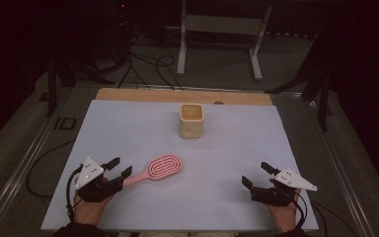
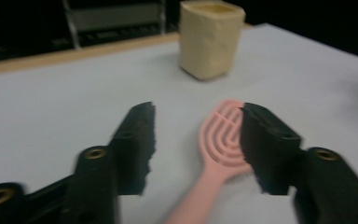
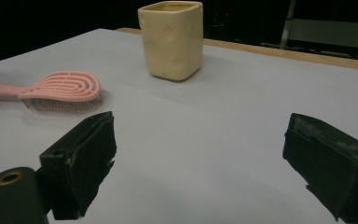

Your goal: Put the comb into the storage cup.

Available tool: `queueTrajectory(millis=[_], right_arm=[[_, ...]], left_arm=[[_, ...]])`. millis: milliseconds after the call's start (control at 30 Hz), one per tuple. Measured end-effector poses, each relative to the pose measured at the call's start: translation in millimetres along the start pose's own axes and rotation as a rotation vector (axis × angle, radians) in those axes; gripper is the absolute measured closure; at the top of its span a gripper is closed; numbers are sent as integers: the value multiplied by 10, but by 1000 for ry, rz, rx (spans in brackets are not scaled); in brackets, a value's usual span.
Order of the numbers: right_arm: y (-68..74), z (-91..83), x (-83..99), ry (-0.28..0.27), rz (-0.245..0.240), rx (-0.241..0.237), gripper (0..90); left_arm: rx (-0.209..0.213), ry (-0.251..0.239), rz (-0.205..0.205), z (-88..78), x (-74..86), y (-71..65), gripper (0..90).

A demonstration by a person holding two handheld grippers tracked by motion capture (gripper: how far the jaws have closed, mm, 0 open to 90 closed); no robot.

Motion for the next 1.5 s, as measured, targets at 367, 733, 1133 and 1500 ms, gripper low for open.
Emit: queueTrajectory(millis=[367, 733, 1133, 1500], right_arm=[[79, 7, -34, -15, -7, -30, 90], [97, 1, -44, -38, -1, -46, 90], [102, 15, 19, -18, -7, -42, 90], [111, 14, 44, -18, 0, -46, 90]], left_arm=[[-85, -25, -3, -213, 61, 263, 68], [-101, -26, -17, -205, 134, 334, 0], [-46, 46, -3, -56, 119, 220, 0], [-4, 163, 88, 172, 60, 59, 0]])
Point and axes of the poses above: each handheld gripper's, and its own axes: z roughly forward along the jaws, x roughly out of its underside, y roughly to its left, the point moved 7 cm from there along z, roughly forward along the jaws
